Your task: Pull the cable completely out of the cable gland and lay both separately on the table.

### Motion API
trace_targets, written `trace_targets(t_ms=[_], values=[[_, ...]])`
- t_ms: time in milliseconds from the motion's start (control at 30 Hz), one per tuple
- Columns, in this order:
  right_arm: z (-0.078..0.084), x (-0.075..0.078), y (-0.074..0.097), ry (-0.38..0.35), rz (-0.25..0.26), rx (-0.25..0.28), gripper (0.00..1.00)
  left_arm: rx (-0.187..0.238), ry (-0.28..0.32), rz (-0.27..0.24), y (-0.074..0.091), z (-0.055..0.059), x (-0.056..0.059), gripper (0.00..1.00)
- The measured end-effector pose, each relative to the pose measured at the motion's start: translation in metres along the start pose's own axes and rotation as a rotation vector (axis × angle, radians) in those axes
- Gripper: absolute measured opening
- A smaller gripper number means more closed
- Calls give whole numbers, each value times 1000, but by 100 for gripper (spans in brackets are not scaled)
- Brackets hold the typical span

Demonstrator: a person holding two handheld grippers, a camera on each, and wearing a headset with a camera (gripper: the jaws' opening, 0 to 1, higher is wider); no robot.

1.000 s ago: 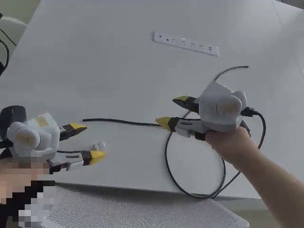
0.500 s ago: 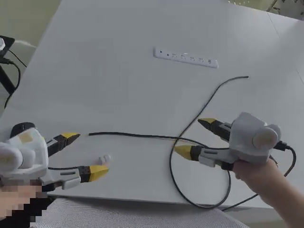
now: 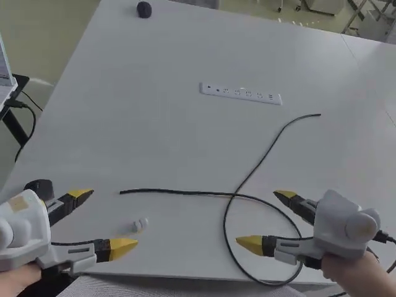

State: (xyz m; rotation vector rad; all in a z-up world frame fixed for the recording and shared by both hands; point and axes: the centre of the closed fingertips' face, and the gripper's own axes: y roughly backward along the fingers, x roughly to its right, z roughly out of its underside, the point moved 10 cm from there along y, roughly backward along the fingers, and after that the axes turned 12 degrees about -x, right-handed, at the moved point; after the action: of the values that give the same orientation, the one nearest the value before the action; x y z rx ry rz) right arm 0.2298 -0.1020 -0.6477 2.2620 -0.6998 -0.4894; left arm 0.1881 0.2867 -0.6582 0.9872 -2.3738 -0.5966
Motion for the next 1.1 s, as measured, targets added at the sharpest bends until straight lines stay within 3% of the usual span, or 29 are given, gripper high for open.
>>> trace_targets(t_ms=[133,300,500,733,1100], values=[[21,-1,3,-31,-11,-36,98,-28,-20,-15,0,6,2,95],[32,-6,5,-33,-25,-63,99,-45,-8,-22,2,10,2,99],[31,-8,6,-10,-30,-70,99,-84,8,-19,6,14,3,99],[29,-9,4,3,-44,-81,99,-92,13,-22,7,15,4,99],[30,-5,6,-34,-54,-81,99,-116,11,-21,7,15,2,96]])
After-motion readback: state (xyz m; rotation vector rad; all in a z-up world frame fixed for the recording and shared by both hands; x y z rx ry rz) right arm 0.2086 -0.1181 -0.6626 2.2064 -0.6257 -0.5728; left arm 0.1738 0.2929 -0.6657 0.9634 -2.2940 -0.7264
